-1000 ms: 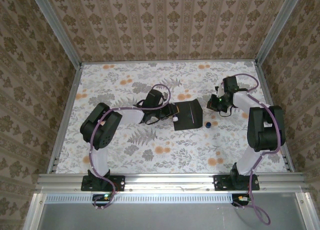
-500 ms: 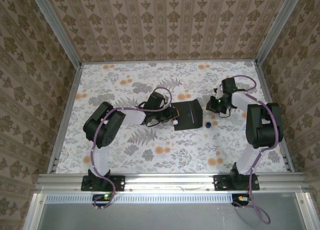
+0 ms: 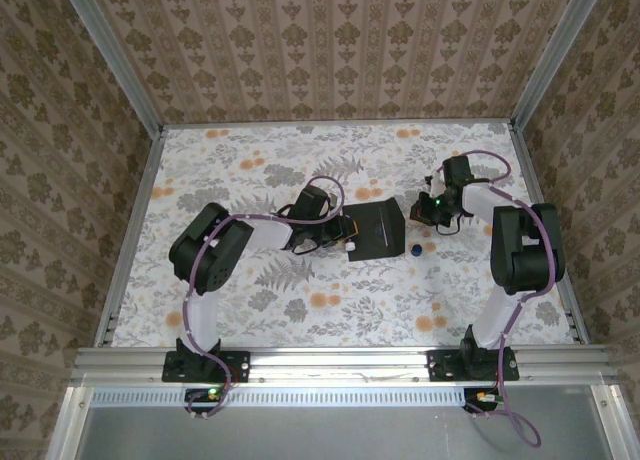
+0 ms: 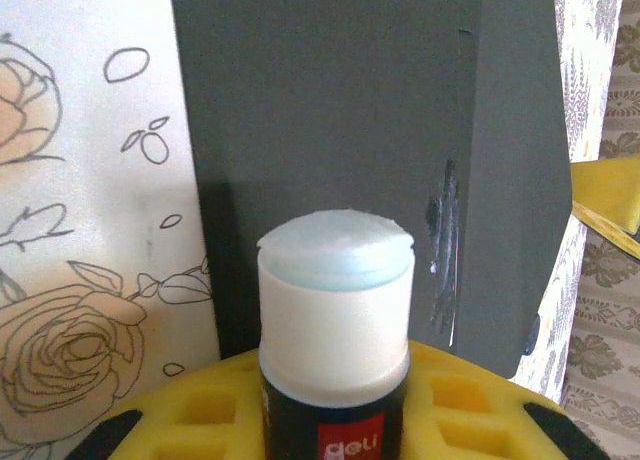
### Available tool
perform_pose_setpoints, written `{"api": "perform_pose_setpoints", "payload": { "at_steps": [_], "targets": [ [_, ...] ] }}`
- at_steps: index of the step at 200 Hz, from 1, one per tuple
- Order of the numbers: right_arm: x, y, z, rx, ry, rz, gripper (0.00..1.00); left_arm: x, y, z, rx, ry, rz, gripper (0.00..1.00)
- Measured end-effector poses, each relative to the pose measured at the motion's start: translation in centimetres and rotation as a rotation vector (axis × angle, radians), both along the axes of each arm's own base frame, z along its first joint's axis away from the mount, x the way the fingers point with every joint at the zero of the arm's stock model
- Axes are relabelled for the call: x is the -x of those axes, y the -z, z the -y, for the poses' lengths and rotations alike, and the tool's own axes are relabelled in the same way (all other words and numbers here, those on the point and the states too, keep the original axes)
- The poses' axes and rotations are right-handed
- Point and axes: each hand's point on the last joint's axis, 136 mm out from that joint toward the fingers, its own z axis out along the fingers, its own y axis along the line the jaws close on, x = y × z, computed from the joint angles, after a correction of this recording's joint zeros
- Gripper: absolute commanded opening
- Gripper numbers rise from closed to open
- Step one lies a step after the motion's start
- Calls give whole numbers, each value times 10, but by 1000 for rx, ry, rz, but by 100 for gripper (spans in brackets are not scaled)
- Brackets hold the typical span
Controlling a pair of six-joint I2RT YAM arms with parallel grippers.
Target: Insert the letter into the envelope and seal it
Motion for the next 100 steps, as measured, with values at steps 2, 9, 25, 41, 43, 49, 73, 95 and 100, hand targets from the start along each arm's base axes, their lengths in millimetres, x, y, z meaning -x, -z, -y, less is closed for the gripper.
{"api": "perform_pose_setpoints", "payload": {
  "at_steps": [2,9,25,41,43,49,73,95,100],
  "targets": [
    [0,0,0,0,0,0,0,0,0,0,0,0,0,0],
    [-1,0,0,-1,0,3,0,0,0,0,0,1,0,0],
    [-2,0,-2,-10,-4,7,0,0,0,0,-1,4,4,0],
    [-2,1,-4,-22,-9,7,0,0,0,0,-2,6,6,0],
    [-2,1,-4,-23,-9,7,0,0,0,0,-2,6,7,0],
    [-3,1,-4,-27,-10,7,0,0,0,0,-2,7,7,0],
    [-2,0,-8,-48,-18,7,0,0,0,0,-2,8,8,0],
    [-1,-2,-13,-70,-30,8,0,0,0,0,-1,9,7,0],
    [-1,-3,-14,-76,-33,9,0,0,0,0,-1,9,7,0]
  ]
}}
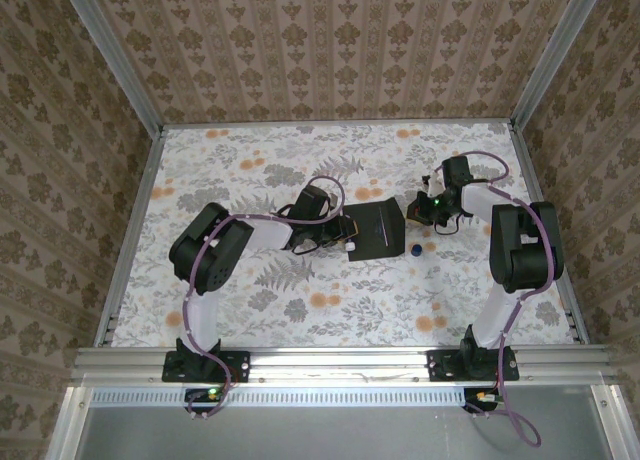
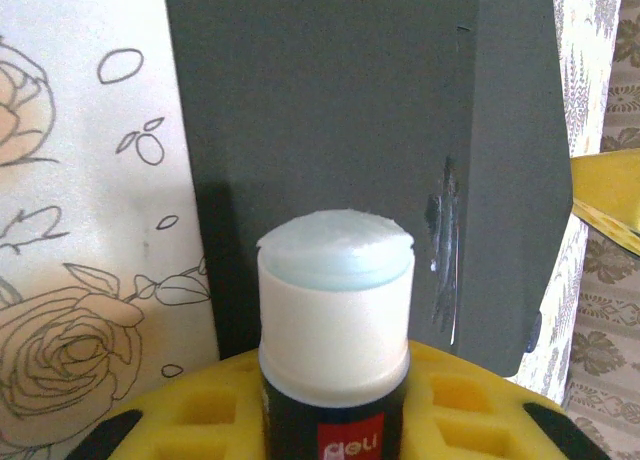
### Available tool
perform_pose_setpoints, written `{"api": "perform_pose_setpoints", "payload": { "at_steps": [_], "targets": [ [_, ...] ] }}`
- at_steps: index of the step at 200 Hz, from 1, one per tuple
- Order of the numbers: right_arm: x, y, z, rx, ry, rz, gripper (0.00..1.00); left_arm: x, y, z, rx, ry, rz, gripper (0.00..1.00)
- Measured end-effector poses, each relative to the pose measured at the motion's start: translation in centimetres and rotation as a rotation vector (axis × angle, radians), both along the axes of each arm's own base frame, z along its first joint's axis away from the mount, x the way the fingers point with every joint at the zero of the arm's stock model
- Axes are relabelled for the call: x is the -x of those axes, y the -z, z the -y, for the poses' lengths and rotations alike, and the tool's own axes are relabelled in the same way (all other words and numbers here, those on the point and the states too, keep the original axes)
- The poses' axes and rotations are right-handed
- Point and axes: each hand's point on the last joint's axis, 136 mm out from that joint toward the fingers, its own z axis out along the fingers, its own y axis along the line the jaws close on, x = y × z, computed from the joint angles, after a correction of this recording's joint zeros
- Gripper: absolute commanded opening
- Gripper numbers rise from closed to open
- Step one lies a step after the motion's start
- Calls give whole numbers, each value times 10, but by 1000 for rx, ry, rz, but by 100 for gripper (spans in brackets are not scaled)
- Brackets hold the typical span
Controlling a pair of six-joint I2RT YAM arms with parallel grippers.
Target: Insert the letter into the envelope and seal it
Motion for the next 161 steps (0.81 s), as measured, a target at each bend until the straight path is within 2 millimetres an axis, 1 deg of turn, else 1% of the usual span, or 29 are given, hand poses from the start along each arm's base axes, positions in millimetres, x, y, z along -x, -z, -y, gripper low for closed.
{"api": "perform_pose_setpoints", "payload": {
  "at_steps": [67,98,129,161],
  "targets": [
    [-3,-9,-21,-69,-52,40,0,0,0,1,-1,3,1,0],
    [2,-8,-33,-91,-77,33,0,0,0,1,-1,3,1,0],
    [4,-4,-48,-108,-104,24,0,0,0,1,-1,4,1,0],
    [9,7,-65,-125,-127,-3,0,0,0,1,0,4,1,0]
  ]
}}
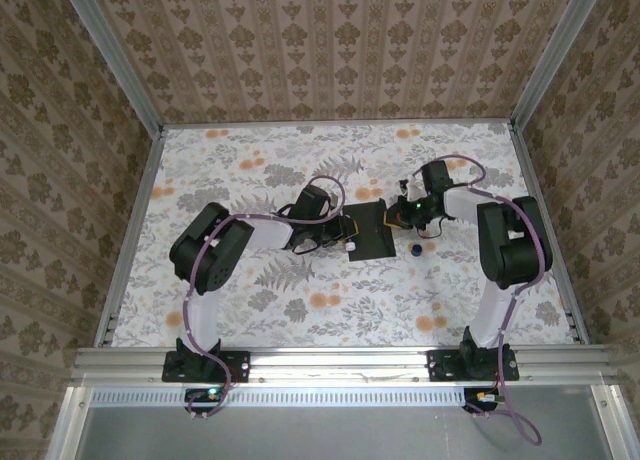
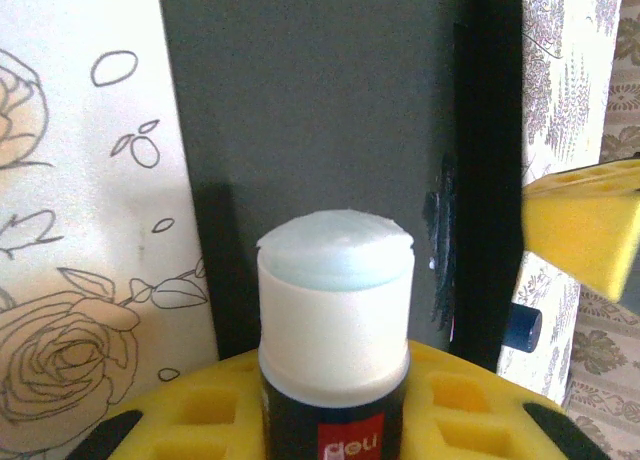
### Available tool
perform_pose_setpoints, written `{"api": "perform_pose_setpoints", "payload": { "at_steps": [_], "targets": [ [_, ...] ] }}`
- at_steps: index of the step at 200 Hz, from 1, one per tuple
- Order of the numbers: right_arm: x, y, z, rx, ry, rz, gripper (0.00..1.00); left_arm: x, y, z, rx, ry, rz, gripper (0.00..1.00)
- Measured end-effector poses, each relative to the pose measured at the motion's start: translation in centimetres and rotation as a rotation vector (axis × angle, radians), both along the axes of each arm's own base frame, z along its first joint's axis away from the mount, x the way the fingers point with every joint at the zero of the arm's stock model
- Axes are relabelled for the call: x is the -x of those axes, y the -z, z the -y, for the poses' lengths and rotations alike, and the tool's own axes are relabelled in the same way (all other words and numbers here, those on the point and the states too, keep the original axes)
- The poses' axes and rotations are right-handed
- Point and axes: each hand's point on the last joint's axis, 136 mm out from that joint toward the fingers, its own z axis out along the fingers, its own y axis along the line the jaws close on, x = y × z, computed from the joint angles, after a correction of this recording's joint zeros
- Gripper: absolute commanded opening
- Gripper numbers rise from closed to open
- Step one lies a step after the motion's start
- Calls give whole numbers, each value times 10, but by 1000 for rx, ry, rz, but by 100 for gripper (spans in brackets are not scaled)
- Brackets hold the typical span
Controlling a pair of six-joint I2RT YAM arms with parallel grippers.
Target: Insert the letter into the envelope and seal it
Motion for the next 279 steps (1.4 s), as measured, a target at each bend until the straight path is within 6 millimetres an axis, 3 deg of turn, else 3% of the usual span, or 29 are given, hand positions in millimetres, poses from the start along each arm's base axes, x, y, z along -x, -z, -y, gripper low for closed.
{"api": "perform_pose_setpoints", "payload": {
  "at_steps": [95,235,279],
  "targets": [
    [10,22,-19,-4,-29,-61,0,0,0,0,1,2,-1,0],
    [7,21,-19,-3,-18,-65,0,0,0,0,1,5,1,0],
    [-11,7,-22,-21,11,-38,0,1,0,0,-1,11,7,0]
  ]
}}
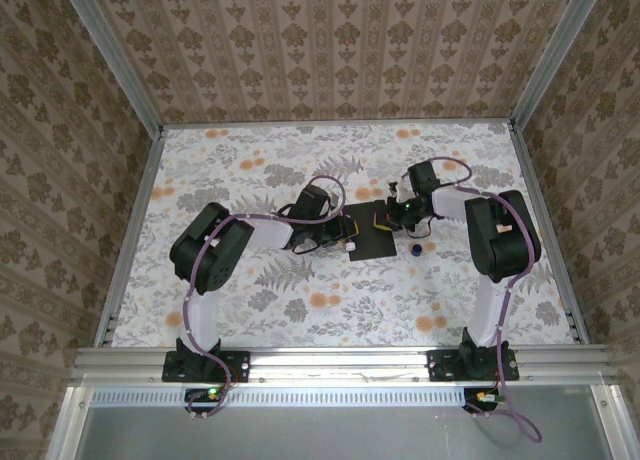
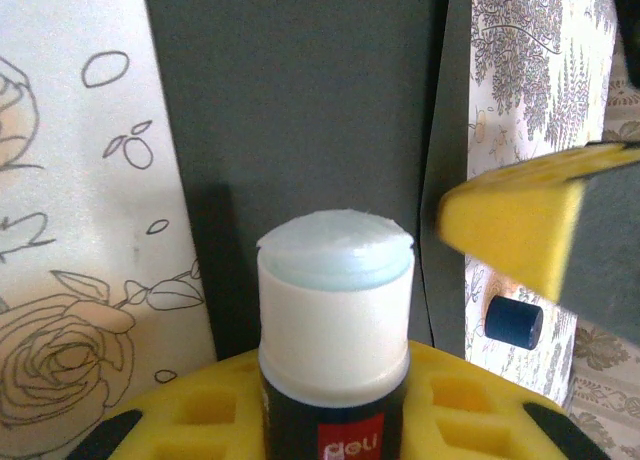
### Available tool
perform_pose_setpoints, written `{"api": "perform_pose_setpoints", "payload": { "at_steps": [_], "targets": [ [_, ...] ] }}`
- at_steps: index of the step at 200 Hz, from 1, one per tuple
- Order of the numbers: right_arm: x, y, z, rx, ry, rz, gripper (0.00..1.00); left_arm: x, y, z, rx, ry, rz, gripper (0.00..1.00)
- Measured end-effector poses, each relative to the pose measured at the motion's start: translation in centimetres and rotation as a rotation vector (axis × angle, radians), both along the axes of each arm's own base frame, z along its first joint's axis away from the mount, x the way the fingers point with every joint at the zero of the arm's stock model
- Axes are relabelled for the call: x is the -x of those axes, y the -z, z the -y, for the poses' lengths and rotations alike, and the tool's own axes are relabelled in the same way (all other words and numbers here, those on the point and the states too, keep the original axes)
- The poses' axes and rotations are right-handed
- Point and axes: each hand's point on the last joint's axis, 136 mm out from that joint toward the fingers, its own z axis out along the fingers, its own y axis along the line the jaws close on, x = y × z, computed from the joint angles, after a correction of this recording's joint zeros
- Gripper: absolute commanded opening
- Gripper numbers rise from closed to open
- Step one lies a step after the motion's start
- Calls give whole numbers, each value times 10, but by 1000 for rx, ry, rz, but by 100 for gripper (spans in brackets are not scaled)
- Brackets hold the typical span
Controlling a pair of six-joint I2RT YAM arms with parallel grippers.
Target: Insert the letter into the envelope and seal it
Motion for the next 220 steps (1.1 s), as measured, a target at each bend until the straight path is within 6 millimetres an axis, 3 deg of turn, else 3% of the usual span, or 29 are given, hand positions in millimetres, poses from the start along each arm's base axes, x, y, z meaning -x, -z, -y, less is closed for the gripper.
{"api": "perform_pose_setpoints", "payload": {
  "at_steps": [24,44,77,170,220],
  "targets": [
    [-16,-9,-3,-16,14,31,0,0,0,0,-2,5,3,0],
    [-21,-5,-4,-17,20,26,0,0,0,0,-2,7,5,0],
    [-17,14,-4,-17,33,-32,0,0,0,0,-2,7,4,0],
    [-18,14,-2,-44,56,-17,0,0,0,0,-2,7,4,0],
    [0,6,1,-71,111,-35,0,0,0,0,-2,7,4,0]
  ]
}}
